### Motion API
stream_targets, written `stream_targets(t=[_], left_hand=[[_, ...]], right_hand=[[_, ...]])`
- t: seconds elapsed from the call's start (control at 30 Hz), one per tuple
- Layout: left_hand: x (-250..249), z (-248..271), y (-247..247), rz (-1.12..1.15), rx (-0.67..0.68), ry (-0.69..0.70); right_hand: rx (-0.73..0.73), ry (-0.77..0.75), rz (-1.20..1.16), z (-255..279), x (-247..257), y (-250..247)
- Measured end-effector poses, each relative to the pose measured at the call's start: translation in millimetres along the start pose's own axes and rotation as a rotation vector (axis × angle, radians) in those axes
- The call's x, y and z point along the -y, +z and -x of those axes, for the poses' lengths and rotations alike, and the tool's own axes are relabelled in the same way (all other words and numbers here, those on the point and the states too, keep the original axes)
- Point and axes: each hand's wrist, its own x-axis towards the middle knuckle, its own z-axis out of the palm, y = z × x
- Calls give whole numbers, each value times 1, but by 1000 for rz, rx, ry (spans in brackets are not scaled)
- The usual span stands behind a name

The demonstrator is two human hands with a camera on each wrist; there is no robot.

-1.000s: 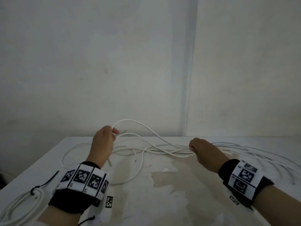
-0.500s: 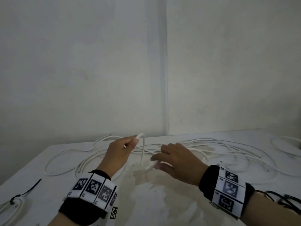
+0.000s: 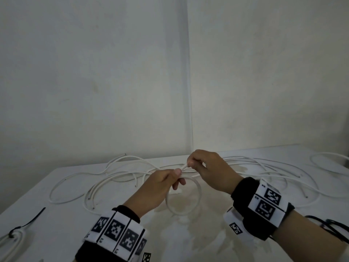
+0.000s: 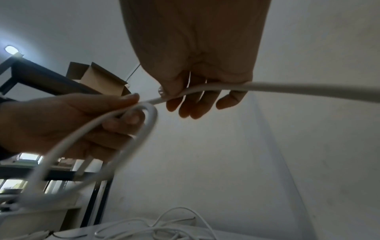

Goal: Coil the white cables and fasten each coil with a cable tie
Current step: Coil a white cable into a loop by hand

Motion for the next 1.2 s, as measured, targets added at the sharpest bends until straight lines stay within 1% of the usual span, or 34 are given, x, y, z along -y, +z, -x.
stream_targets(t=[0.1, 0.17, 0.27, 0.47, 0.6, 0.73, 0.87, 0.93, 1.03, 1.1, 1.2], left_hand=[[-2, 0, 0, 59, -28, -21], [-1, 1, -3, 94, -54, -37], [-3, 3, -6, 107, -37, -58], [-6, 5, -6, 178, -39, -84], [-9, 4, -8, 190, -65, -71], [-4, 2, -8, 206, -90, -100], [-2, 1, -13, 220, -50, -127], [0, 0, -16, 159, -39, -101], [3, -2, -17, 110, -68, -79], [3, -2, -14, 107, -96, -61], [2, -2, -9, 103, -128, -29]], right_hand=[[17, 35, -32, 0, 2, 2], [80, 29, -76, 2, 4, 3], [170, 33, -101, 7, 5, 3], [170, 88, -186, 0, 13, -4], [220, 130, -312, 1, 18, -5], [185, 156, -334, 2, 14, 1], [157, 187, -289, 1, 14, -2], [160, 199, -298, 1, 14, -3], [176, 243, -326, 2, 16, -3], [157, 272, -324, 2, 19, -3], [106, 264, -257, 3, 18, -3]])
